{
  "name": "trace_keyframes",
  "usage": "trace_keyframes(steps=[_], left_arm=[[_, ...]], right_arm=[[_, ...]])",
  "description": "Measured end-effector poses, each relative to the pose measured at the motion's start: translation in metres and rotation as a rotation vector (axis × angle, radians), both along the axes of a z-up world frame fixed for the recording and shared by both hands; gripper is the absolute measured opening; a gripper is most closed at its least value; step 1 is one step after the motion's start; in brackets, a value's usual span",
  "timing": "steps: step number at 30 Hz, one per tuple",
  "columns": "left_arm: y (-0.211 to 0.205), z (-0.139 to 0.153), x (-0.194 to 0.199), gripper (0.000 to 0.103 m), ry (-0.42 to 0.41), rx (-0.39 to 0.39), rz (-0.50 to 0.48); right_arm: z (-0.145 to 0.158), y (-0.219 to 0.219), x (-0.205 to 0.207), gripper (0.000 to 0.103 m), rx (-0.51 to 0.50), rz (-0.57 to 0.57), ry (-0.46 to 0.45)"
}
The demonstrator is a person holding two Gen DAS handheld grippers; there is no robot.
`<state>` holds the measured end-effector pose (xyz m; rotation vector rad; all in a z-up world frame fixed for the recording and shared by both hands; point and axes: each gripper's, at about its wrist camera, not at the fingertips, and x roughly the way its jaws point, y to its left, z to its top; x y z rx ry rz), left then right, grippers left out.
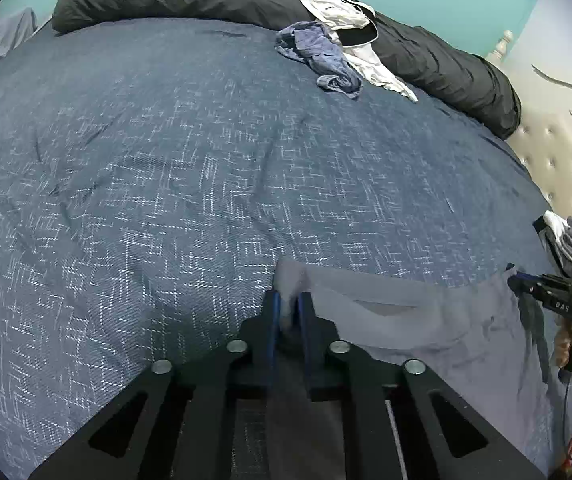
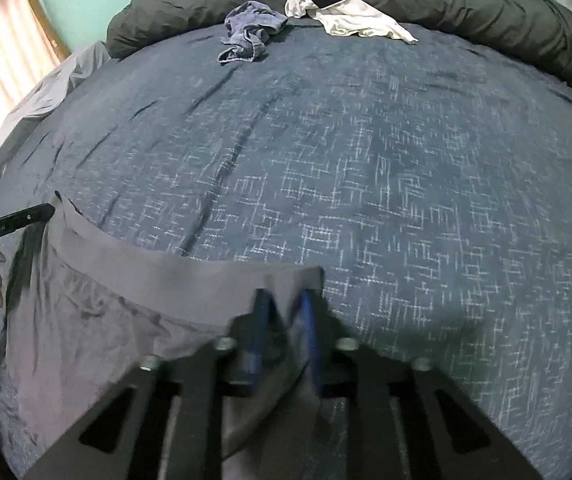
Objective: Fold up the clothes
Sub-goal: 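Lower the stretched grey garment toward the bed with both tools, then lay the grey garment flat on the bed and open both tools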
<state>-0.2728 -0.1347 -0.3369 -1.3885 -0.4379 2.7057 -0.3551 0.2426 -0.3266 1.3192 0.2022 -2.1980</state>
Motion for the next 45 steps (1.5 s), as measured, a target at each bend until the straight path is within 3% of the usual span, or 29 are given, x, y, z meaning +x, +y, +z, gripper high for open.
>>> trace_keyframes(steps=[4, 7, 10, 20, 31, 33, 35, 38, 41, 45], left_arm=[[-0.001, 0.012, 0.003, 0.002, 0.039, -0.008, 0.009], [-0.005, 0.019, 0.002, 0.002, 0.059, 0.033, 0.023], [-0.008, 0.022, -0.008, 0.002, 0.059, 0.07, 0.041], [-0.003, 0.008, -0.045, 0.002, 0.0, 0.054, 0.065], [0.0, -0.005, -0.06, 0.003, -0.041, 0.048, 0.057], [-0.006, 0.0, -0.055, 0.004, -0.029, 0.07, 0.075], [-0.018, 0.008, -0.045, 0.014, -0.022, 0.096, 0.11], [-0.03, 0.021, -0.022, 0.027, -0.007, 0.112, 0.127], [-0.035, 0.029, 0.005, 0.027, -0.011, 0.124, 0.113], [-0.031, 0.03, 0.047, 0.027, -0.054, 0.144, 0.077]], right_arm=[[0.009, 0.004, 0.002, 0.003, -0.033, -0.026, 0.051], [0.019, 0.017, 0.001, 0.002, -0.073, -0.079, 0.077], [0.022, 0.026, -0.008, 0.002, -0.106, -0.133, 0.064], [0.008, 0.022, -0.023, 0.002, -0.093, -0.192, 0.033], [-0.009, 0.018, -0.037, 0.003, -0.119, -0.226, -0.028], [-0.005, 0.023, -0.037, 0.005, -0.128, -0.233, -0.029], [0.003, 0.031, -0.035, 0.006, -0.136, -0.25, -0.026], [0.017, 0.045, -0.03, 0.016, -0.162, -0.275, -0.041], [0.031, 0.063, -0.01, 0.024, -0.192, -0.272, -0.066], [0.039, 0.076, 0.029, 0.024, -0.196, -0.228, -0.114]])
